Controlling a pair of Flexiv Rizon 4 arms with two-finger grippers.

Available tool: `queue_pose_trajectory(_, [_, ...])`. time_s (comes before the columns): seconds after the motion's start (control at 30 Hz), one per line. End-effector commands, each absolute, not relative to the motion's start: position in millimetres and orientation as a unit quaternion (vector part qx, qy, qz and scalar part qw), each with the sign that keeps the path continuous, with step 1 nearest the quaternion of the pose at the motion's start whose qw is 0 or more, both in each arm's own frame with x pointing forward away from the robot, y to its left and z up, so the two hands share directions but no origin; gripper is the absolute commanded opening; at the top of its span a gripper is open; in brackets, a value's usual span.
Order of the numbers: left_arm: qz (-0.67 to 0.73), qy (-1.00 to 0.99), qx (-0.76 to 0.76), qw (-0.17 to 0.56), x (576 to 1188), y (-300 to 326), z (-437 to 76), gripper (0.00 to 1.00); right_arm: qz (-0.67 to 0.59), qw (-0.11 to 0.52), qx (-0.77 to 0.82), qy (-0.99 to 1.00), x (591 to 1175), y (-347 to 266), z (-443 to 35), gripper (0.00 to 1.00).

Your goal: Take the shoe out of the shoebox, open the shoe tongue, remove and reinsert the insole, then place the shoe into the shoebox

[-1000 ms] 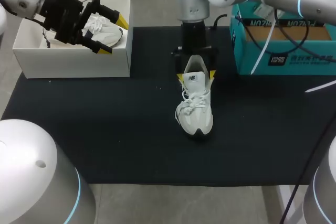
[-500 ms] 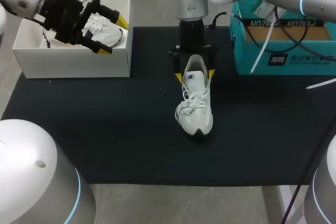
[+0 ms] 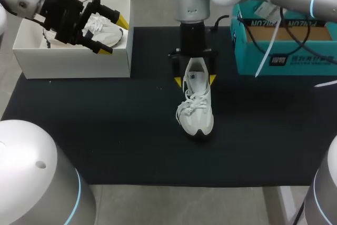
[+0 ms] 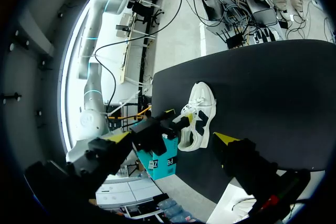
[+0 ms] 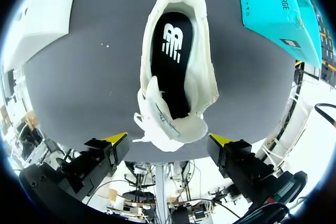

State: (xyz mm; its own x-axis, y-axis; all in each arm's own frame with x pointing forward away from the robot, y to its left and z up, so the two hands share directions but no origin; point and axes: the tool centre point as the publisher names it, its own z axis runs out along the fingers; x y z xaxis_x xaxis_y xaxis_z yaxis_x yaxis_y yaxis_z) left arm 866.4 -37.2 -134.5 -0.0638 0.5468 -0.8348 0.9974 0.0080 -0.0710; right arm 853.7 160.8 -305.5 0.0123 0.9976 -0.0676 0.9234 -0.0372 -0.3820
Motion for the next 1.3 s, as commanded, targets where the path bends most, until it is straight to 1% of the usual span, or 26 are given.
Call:
queue_pose_trajectory(0.03, [-0.356,0.636,0.608,0.314,866.4,-37.3,-134.0,1.00,0.150,0.112,-0.704,-0.685,843.4,161.5,-304.7,1.00])
queue_pose_trajectory(0.07, [-0.356,0.636,0.608,0.314,866.4,-37.3,-134.0,1.00,0.150,0.113,-0.704,-0.685,842.6,163.8,-305.1,0.75])
queue_pose_trajectory(0.1, [-0.356,0.636,0.608,0.314,866.4,-37.3,-134.0,1.00,0.150,0.114,-0.704,-0.685,842.2,165.2,-305.5,0.36])
queue_pose_trajectory(0.13, [-0.356,0.636,0.608,0.314,866.4,-37.3,-134.0,1.00,0.150,0.115,-0.704,-0.685,841.8,166.4,-305.7,0.11])
queue_pose_trajectory(0.17, [-0.356,0.636,0.608,0.314,866.4,-37.3,-134.0,1.00,0.149,0.116,-0.704,-0.685,841.6,167.0,-305.8,0.00])
queue_pose_trajectory(0.37, [-0.356,0.636,0.608,0.314,866.4,-37.3,-134.0,1.00,0.165,0.106,-0.705,-0.681,838.7,169.1,-304.3,0.00])
queue_pose_trajectory(0.5, [-0.356,0.636,0.608,0.314,866.4,-37.3,-134.0,1.00,0.171,0.109,-0.713,-0.671,838.6,156.5,-313.0,0.00])
queue_pose_trajectory(0.7, [-0.356,0.636,0.608,0.314,866.4,-37.3,-134.0,1.00,0.177,0.103,-0.709,-0.675,851.1,151.0,-316.7,0.00])
queue_pose_trajectory(1.1, [-0.356,0.636,0.608,0.314,866.4,-37.3,-134.0,1.00,0.185,0.109,-0.703,-0.678,875.5,130.2,-341.5,0.00])
queue_pose_trajectory(1.3, [-0.356,0.636,0.608,0.314,866.4,-37.3,-134.0,1.00,0.195,0.105,-0.700,-0.679,877.6,130.1,-340.2,0.00])
